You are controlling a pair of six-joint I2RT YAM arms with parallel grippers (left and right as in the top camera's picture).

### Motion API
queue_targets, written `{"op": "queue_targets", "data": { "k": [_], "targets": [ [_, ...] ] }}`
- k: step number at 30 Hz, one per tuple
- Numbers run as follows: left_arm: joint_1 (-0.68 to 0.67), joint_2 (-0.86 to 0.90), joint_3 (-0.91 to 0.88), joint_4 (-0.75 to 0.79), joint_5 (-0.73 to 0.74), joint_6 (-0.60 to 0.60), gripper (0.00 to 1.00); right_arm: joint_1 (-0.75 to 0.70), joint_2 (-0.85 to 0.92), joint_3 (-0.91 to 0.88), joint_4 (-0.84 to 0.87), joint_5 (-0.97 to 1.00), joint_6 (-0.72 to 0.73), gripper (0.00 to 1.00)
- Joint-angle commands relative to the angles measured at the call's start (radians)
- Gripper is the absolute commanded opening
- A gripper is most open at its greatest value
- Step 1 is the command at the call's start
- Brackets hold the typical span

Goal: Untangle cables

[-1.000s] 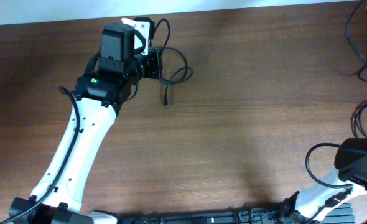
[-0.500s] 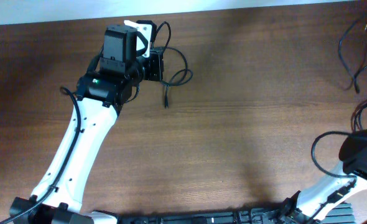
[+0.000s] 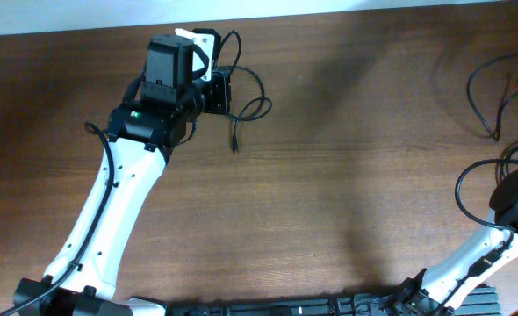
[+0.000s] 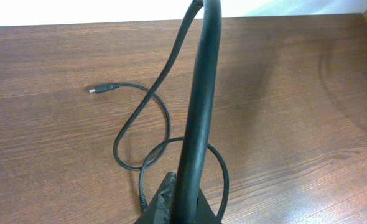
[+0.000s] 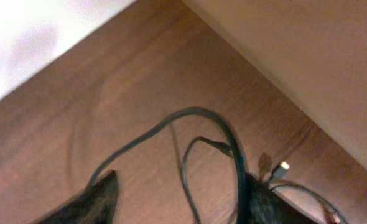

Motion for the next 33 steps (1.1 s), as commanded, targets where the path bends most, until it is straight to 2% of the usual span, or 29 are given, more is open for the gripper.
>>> {"op": "queue_targets", "data": {
  "k": [1,2,4,8,11,12,15,19,23,26,28,31,33],
  "targets": [
    [-0.004,-0.024,0.005,0.0,-0.006,0.013,0.0,-0.013,0.003,-0.002,-0.021,0.019,0.001,0.8],
    [-0.004,-0.024,0.005,0.0,-0.006,0.013,0.0,-0.014,0.003,-0.002,-0.035,0.019,0.0,0.88],
    [-0.005,-0.024,0.005,0.0,-0.006,0.013,0.0,-0.014,0.003,-0.002,-0.06,0.019,0.0,0.97],
    [-0.005,-0.024,0.005,0.0,0.002,0.013,0.0,-0.014,0.003,-0.001,-0.119,0.002,-0.001,0.99],
    [-0.005,-0.024,0.005,0.0,0.031,0.015,0.0,-0.014,0.0,-0.001,-0.167,-0.216,-0.14,0.99],
    [-0.005,-0.026,0.005,0.004,0.082,0.06,0.0,-0.013,0.0,-0.001,-0.189,-0.377,-0.232,0.99],
    [-0.005,-0.037,0.011,0.013,0.313,0.242,0.0,-0.009,0.0,-0.001,-0.235,-0.655,-0.388,0.99],
    [-0.005,-0.073,0.04,0.012,0.503,0.367,0.0,0.016,-0.007,-0.001,-0.328,-0.91,-0.561,0.99],
    [-0.01,-0.117,0.055,0.011,0.547,0.443,0.0,0.09,-0.03,-0.001,-0.436,-0.943,-0.713,0.99],
    [-0.01,-0.133,0.055,0.01,0.548,0.447,0.0,0.19,-0.064,-0.001,-0.525,-0.943,-0.835,0.99],
    [-0.01,-0.136,0.055,0.006,0.548,0.454,0.0,0.246,-0.084,0.0,-0.54,-0.943,-0.85,0.99],
    [-0.009,-0.136,0.053,-0.031,0.531,0.557,0.0,0.322,-0.113,0.0,-0.546,-0.945,-0.85,0.99],
    [-0.01,-0.134,0.053,-0.067,0.454,0.608,0.0,0.388,-0.143,0.0,-0.551,-0.98,-0.867,0.99]
  ]
}}
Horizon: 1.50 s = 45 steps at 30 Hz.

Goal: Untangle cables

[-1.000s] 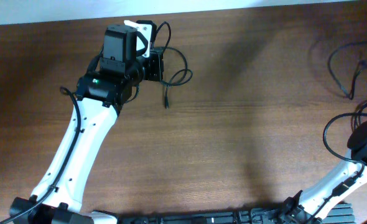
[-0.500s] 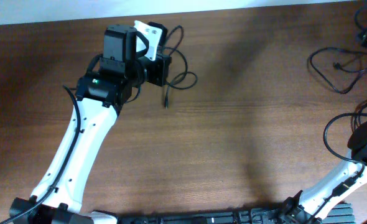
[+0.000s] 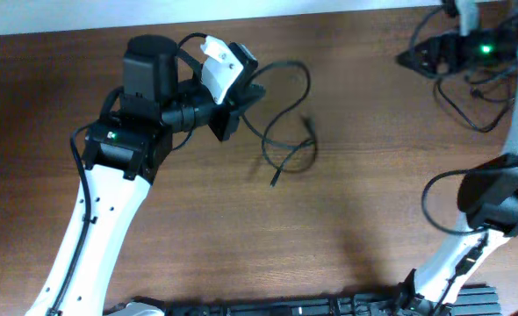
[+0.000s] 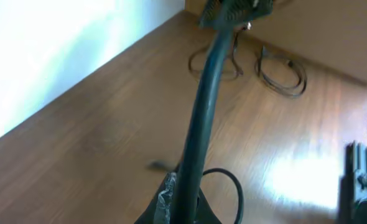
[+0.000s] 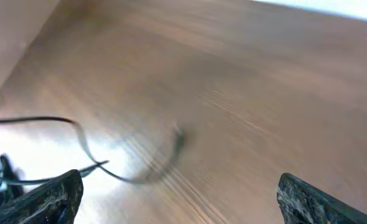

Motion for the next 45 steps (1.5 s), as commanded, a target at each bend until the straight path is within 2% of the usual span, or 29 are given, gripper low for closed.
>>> {"op": "queue_targets", "data": {
  "k": [1,8,12,15,18,19,21,22,23,24,26,28,29,30,32,33,36,38,39,41,45],
  "targets": [
    [-0.003,-0.009,0.02,-0.041,-0.098,0.122,0.0,0.101,-0.1,0.0,-0.02,-0.087,-0.089,0.99],
    [-0.003,-0.009,0.02,-0.053,-0.108,0.149,0.0,0.311,-0.192,0.0,-0.114,-0.097,-0.307,0.99],
    [-0.003,-0.009,0.019,-0.058,-0.095,0.164,0.0,0.408,-0.212,0.0,-0.117,-0.097,-0.351,0.99],
    [-0.003,-0.009,0.019,-0.058,-0.013,0.183,0.0,0.48,-0.211,0.0,-0.117,-0.097,-0.351,0.99],
    [-0.003,-0.009,0.019,-0.058,0.003,0.186,0.0,0.524,-0.211,0.0,-0.111,-0.096,-0.358,0.99],
    [-0.003,-0.009,0.019,-0.058,0.015,0.186,0.0,0.535,-0.211,0.0,-0.106,-0.096,-0.357,0.96],
    [-0.003,-0.009,0.019,-0.06,0.092,0.186,0.0,0.54,-0.211,0.0,-0.098,-0.097,-0.357,0.86],
    [-0.003,-0.009,0.019,-0.06,0.116,0.186,0.0,0.54,-0.211,0.0,-0.098,-0.097,-0.357,0.64],
    [-0.003,-0.009,0.019,-0.06,0.118,0.186,0.0,0.54,-0.211,0.0,-0.098,-0.097,-0.356,0.5],
    [-0.003,-0.009,0.019,-0.06,0.117,0.187,0.0,0.54,-0.211,0.0,-0.099,-0.097,-0.353,0.32],
    [-0.003,-0.009,0.019,-0.059,0.117,0.19,0.0,0.54,-0.211,0.0,-0.102,-0.097,-0.349,0.06],
    [-0.003,-0.009,0.019,-0.059,0.117,0.189,0.0,0.54,-0.212,0.0,-0.102,-0.093,-0.323,0.04],
    [-0.003,-0.009,0.019,-0.059,0.117,0.188,0.04,0.54,-0.212,0.0,-0.102,-0.085,-0.322,0.04],
    [-0.003,-0.009,0.019,-0.059,0.117,0.188,0.18,0.54,-0.212,0.0,-0.102,-0.072,-0.322,0.04],
    [-0.003,-0.009,0.019,-0.059,0.117,0.188,0.22,0.536,-0.216,0.002,-0.101,-0.033,-0.322,0.04],
    [-0.003,-0.009,0.019,-0.059,0.116,0.188,0.35,0.529,-0.216,0.007,-0.101,-0.018,-0.317,0.04],
    [-0.003,-0.009,0.019,-0.058,0.113,0.188,0.39,0.497,-0.216,0.033,-0.074,0.043,-0.235,0.04],
    [-0.003,-0.009,0.019,-0.058,0.11,0.188,0.82,0.463,-0.216,0.056,-0.026,0.108,-0.137,0.04],
    [-0.003,-0.009,0.019,-0.058,0.11,0.188,1.0,0.439,-0.216,0.067,0.016,0.149,-0.069,0.04],
    [-0.003,-0.009,0.019,-0.058,0.111,0.183,0.99,0.386,-0.216,0.084,0.127,0.219,0.087,0.04],
    [-0.003,-0.009,0.019,-0.058,0.111,0.183,0.99,0.298,-0.216,0.087,0.357,0.291,0.288,0.04]
  ]
}}
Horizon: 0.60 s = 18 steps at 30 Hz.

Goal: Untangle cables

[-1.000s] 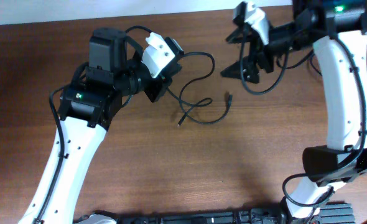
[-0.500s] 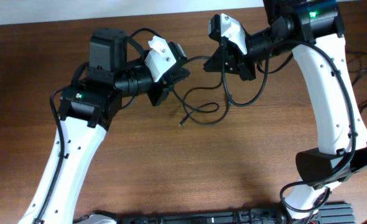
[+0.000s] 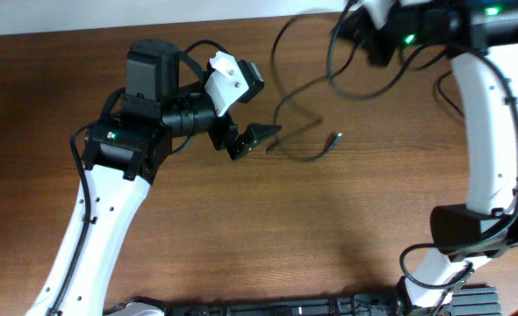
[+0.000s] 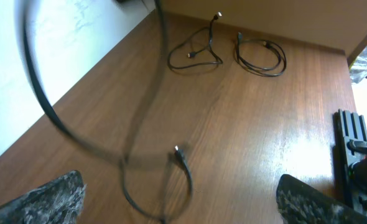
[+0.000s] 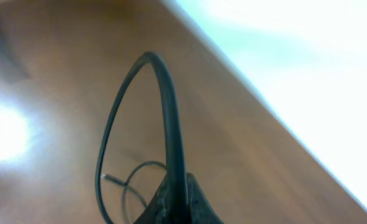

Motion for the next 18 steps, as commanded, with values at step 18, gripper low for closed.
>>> {"op": "queue_targets", "data": {
  "k": [18],
  "targets": [
    [-0.002,-0.012,0.019,-0.025,-0.009,0.002,0.99,-0.239,0.005,0.025,0.529,0.387,0.546,0.04]
  ]
}}
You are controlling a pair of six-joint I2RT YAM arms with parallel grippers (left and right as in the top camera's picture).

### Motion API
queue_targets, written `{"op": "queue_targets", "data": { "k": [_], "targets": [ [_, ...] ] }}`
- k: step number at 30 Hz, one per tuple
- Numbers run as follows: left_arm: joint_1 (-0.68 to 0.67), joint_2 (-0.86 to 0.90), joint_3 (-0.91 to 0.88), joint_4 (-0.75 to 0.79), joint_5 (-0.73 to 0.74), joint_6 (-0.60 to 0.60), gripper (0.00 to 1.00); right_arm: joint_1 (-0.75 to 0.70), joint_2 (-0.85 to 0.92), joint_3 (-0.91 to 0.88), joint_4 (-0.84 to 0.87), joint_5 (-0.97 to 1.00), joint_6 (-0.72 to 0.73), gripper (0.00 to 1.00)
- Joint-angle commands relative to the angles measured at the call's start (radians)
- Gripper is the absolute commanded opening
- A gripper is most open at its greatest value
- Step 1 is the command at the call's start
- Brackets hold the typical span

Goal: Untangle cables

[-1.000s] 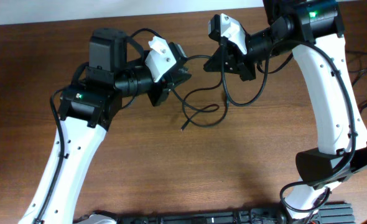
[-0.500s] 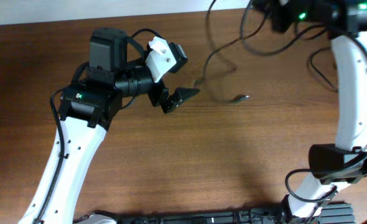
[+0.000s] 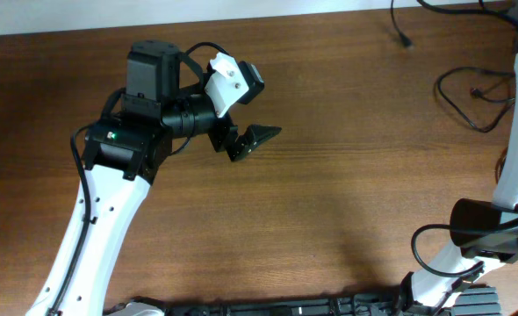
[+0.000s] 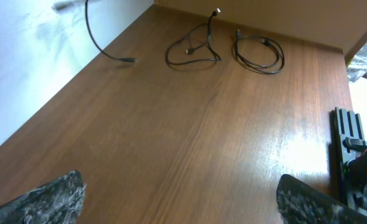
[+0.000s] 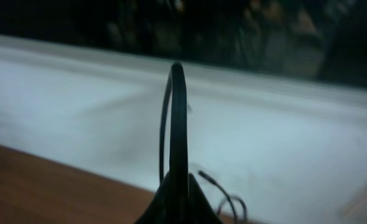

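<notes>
A black cable (image 5: pixel 178 112) is pinched in my shut right gripper (image 5: pixel 177 190) and loops up in front of it. Its free end (image 3: pixel 404 39) dangles over the table's far edge, and the left wrist view shows that hanging cable (image 4: pixel 96 38) too. The right gripper itself is outside the overhead view; only its white arm shows. My left gripper (image 3: pixel 257 139) hovers over the table's left-middle, open, with nothing between its fingers (image 4: pixel 53 199). Two more black cables lie coiled apart, one (image 4: pixel 193 53) beside the other (image 4: pixel 261 55).
One coiled cable (image 3: pixel 465 95) lies at the table's far right next to the right arm. A black rail (image 4: pixel 351 149) runs along the table's near edge. The white wall borders the table's far edge (image 3: pixel 312 12).
My right gripper, still shut on the cable, has left the overhead view at the top right. The cable that trailed on the table before my left gripper now hangs at the far edge.
At first my left gripper was shut on the cable at the far left and my right was by the coils at the right. Then the left held it nearer the middle. Later the left was open and the right held the cable, now far right.
</notes>
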Motion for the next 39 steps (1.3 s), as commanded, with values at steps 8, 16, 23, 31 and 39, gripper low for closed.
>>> {"op": "queue_targets", "data": {
  "k": [8,16,23,31,39],
  "targets": [
    [-0.002,-0.012,0.018,-0.006,-0.007,0.002,0.99,-0.003,0.089,0.006,-0.14,0.298,0.021,0.04],
    [-0.002,-0.012,0.018,-0.005,-0.008,0.002,0.99,-0.016,0.181,0.006,-0.133,0.319,0.011,0.04],
    [-0.002,-0.012,0.018,-0.006,-0.007,0.002,0.99,-0.018,0.204,0.006,-0.19,0.319,0.011,0.57],
    [-0.002,-0.012,0.018,-0.017,-0.156,-0.093,0.99,-0.022,0.204,0.006,-0.331,0.318,0.011,0.98],
    [-0.002,-0.013,0.018,-0.016,-0.402,-0.261,0.99,-0.021,0.196,0.008,-0.457,0.317,0.011,0.99]
  ]
}}
